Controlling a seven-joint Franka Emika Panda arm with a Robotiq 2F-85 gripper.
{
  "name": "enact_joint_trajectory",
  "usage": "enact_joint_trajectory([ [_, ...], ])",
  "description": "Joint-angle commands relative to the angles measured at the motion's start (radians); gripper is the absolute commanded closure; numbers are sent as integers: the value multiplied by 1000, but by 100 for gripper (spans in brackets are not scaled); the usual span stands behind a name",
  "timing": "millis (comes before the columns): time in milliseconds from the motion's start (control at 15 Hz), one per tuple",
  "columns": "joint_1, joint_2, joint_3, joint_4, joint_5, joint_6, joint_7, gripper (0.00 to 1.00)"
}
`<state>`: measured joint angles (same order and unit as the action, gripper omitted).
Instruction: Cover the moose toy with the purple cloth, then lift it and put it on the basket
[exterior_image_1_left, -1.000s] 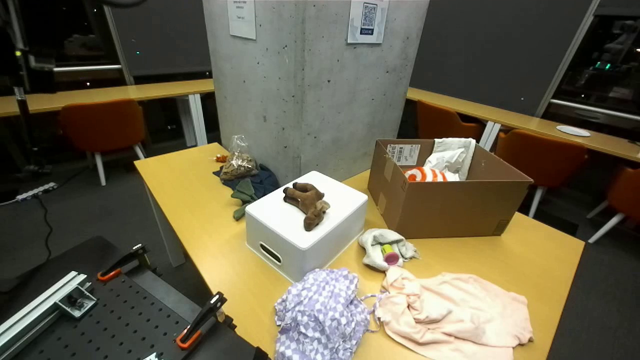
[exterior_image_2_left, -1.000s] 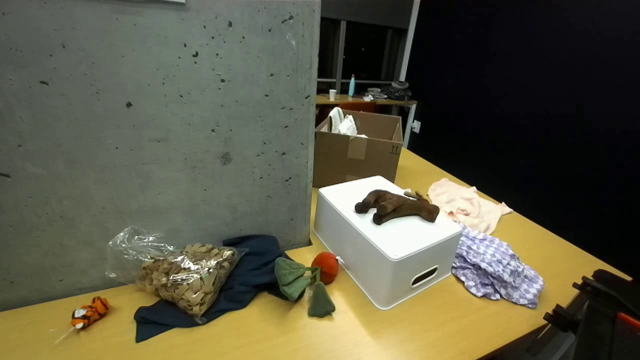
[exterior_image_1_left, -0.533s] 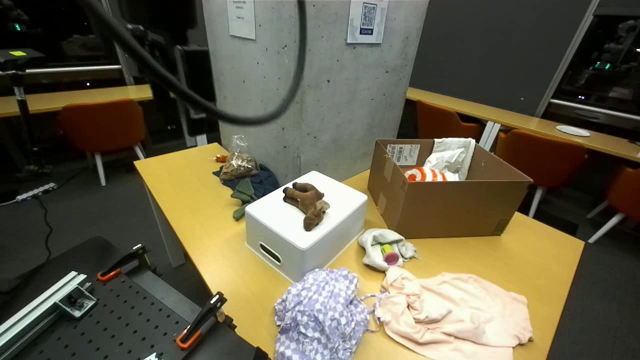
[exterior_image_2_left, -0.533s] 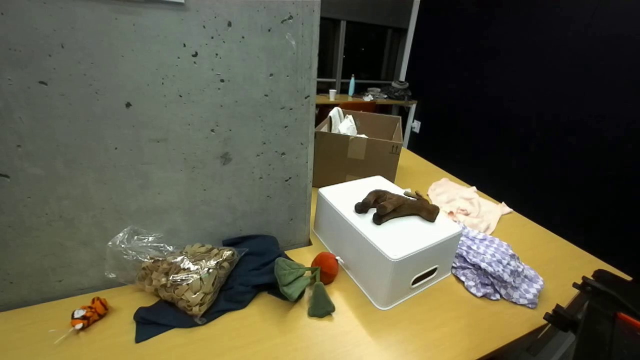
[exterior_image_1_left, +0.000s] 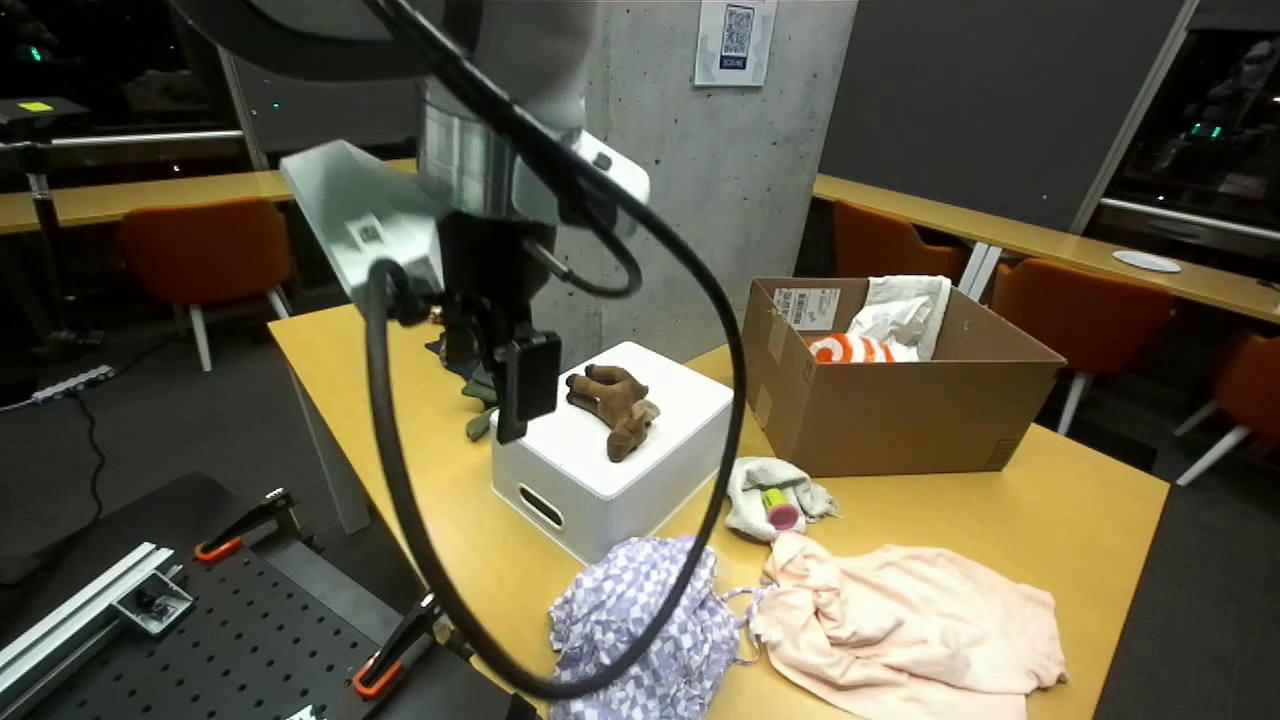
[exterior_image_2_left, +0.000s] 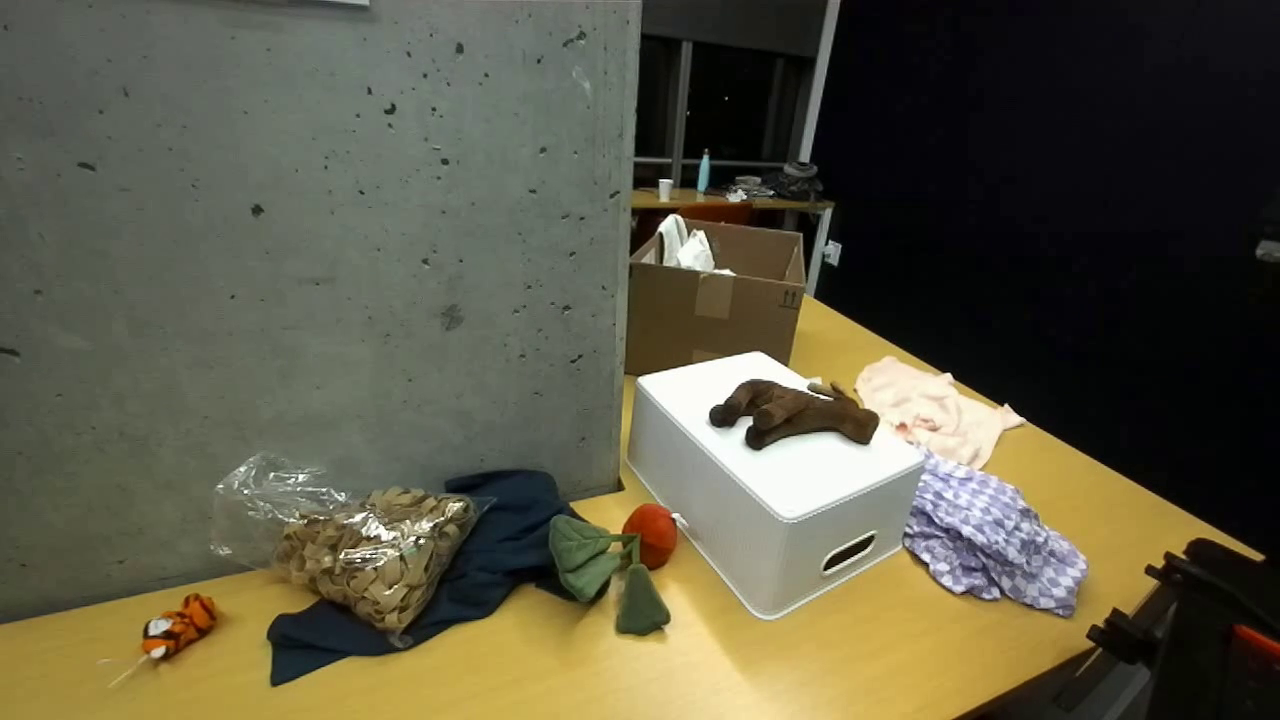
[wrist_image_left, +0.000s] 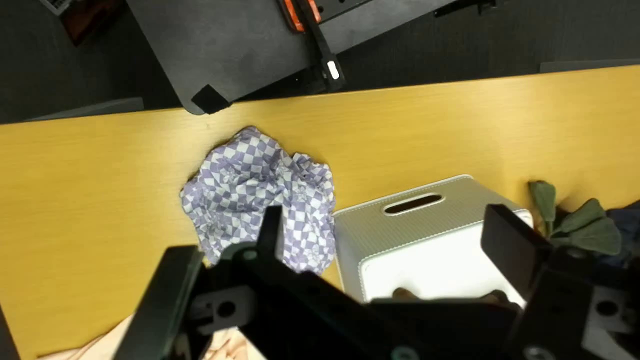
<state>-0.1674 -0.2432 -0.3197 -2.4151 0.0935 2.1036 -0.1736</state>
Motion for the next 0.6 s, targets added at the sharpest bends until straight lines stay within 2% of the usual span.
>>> enact_joint_trajectory([
  [0,-40,136,-41,11,102,104,-84,0],
  [133,-56,265,-51,43,180,191,-130,0],
  [333,-87,444,-12,111,258,293,-157,0],
  [533,-124,597,35,229,248,300,-122,0],
])
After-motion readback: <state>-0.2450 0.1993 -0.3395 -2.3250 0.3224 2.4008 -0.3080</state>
